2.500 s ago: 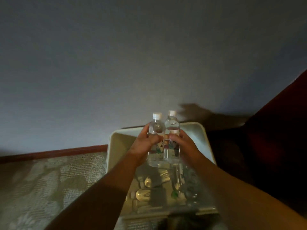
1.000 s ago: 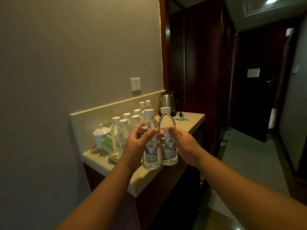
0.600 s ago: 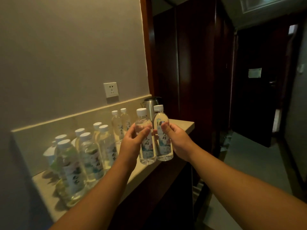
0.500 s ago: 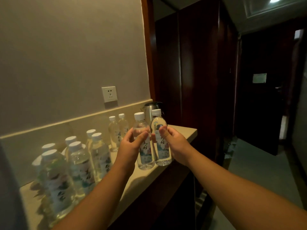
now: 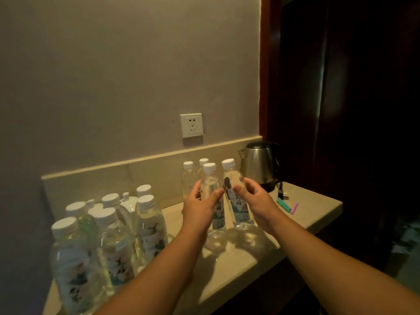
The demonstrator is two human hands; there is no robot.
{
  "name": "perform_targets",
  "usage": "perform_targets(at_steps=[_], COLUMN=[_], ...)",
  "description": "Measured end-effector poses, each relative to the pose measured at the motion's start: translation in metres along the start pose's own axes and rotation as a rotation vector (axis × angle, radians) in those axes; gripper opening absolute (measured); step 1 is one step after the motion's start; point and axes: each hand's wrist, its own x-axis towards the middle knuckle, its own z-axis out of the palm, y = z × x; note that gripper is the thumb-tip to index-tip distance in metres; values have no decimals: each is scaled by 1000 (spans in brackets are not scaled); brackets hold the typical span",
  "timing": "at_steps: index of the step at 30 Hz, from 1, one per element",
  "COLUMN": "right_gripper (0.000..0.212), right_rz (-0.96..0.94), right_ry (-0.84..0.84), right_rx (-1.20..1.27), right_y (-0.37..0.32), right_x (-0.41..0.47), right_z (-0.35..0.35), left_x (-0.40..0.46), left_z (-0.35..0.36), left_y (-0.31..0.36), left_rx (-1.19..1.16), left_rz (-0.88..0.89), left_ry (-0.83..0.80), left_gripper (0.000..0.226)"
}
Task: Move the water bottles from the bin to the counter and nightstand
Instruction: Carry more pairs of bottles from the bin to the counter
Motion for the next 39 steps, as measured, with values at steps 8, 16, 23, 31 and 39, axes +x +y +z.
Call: perform_targets(at_steps=[8,16,23,31,39], right_gripper=[42,24,30,30,39], right_rz=[63,112,64,51,75], right_ry=[-156,-259,-277,-281,-266], right_rx=[-66,-27,-58,-80,-125], right_y=[41,58,63,63,56], right_x=[59,98,104,108,106], right_z=[-8,0,-3,-2,-2], left_x=[18,40,45,45,46], left_z=[0,11,9,9,7], left_y=[-18,-18,-22,-23,-14], left_rx=[111,203,266,335,386], left_rz=[-58,-31,-21,-15,-130], left_ry=[202,373,375,393,383], left_gripper=[37,61,60,60,77])
